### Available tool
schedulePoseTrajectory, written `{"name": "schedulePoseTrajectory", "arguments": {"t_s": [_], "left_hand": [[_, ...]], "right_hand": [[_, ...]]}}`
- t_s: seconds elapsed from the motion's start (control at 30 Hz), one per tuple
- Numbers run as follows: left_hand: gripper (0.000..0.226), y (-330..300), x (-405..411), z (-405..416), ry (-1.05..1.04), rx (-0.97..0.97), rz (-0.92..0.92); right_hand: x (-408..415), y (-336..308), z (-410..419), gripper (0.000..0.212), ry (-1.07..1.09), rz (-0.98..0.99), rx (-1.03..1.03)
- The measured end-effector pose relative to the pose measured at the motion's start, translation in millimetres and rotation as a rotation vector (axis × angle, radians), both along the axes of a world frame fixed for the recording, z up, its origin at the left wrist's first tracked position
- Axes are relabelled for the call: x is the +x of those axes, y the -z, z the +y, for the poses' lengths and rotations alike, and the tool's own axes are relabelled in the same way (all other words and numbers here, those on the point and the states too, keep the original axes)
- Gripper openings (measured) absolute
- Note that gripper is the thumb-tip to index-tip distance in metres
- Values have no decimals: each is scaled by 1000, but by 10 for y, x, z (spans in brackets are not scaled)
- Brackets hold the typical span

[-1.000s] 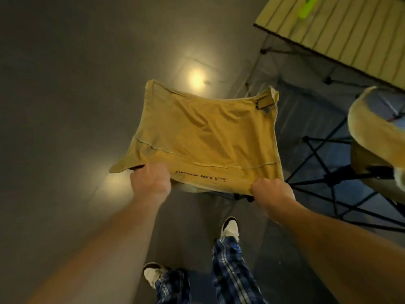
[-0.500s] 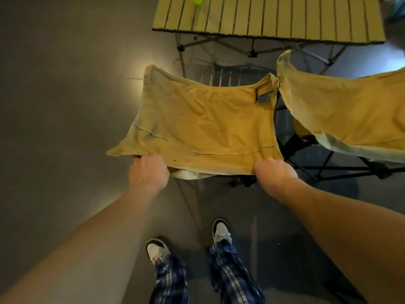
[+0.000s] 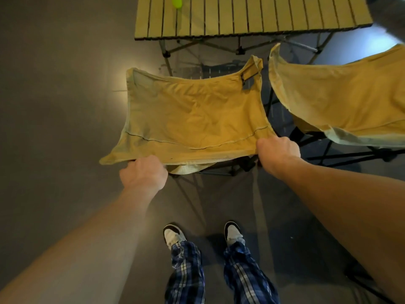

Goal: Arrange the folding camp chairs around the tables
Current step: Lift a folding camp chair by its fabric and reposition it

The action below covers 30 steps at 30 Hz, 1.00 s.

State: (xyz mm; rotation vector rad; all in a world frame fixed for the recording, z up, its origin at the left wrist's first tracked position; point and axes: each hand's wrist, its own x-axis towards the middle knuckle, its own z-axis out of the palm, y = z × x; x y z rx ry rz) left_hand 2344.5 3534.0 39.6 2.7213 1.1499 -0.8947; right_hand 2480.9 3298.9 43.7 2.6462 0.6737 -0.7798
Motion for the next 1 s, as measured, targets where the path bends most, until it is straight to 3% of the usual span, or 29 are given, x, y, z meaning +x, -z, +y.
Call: {"name": "schedulePoseTrajectory", "arguments": {"t_s": [0.2, 0.37, 0.53, 0.67, 0.8, 0.9, 1.0], "left_hand": [[10, -145, 1, 330, 53, 67, 90], [25, -182, 5, 535, 210, 169, 246], [20, -147, 59, 576, 211, 163, 310], [11, -150, -9, 705, 197, 111, 275], [30, -270, -80, 923, 112, -125, 229], [37, -568, -95, 1162, 62, -204, 83], [32, -929, -98, 1515, 28, -217, -90]], "right_hand": [[13, -16, 46, 25, 142, 52, 27], [8, 1, 46, 25, 148, 37, 6], [93, 31, 89, 25, 168, 66, 0], [153, 13, 169, 24, 170, 123, -56], [188, -166, 551, 28, 99, 237, -189], [201, -448, 1113, 31, -17, 233, -95], [142, -881, 1794, 18, -88, 142, 94]]}}
